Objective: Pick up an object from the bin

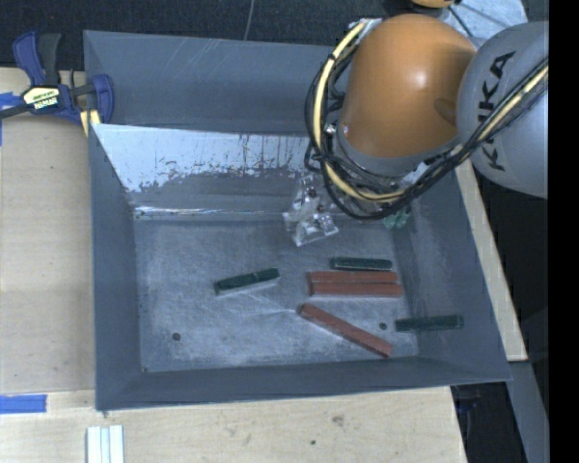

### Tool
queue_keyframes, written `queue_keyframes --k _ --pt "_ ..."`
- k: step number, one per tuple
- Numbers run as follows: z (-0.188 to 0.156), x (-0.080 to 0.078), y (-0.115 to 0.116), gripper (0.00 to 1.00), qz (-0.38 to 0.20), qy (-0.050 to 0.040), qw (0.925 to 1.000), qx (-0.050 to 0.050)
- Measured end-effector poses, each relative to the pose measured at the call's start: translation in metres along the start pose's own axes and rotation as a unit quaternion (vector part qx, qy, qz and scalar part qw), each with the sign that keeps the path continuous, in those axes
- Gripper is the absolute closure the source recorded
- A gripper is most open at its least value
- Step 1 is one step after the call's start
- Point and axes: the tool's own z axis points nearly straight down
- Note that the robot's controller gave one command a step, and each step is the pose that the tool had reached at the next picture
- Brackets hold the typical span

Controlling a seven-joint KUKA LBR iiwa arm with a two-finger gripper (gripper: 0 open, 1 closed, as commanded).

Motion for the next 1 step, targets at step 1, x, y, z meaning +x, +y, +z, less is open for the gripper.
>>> queue_keyframes --k 1 --pt "0.0017 0.0009 0.0004 1.0 0.0 0.0019 1.0 -0.001"
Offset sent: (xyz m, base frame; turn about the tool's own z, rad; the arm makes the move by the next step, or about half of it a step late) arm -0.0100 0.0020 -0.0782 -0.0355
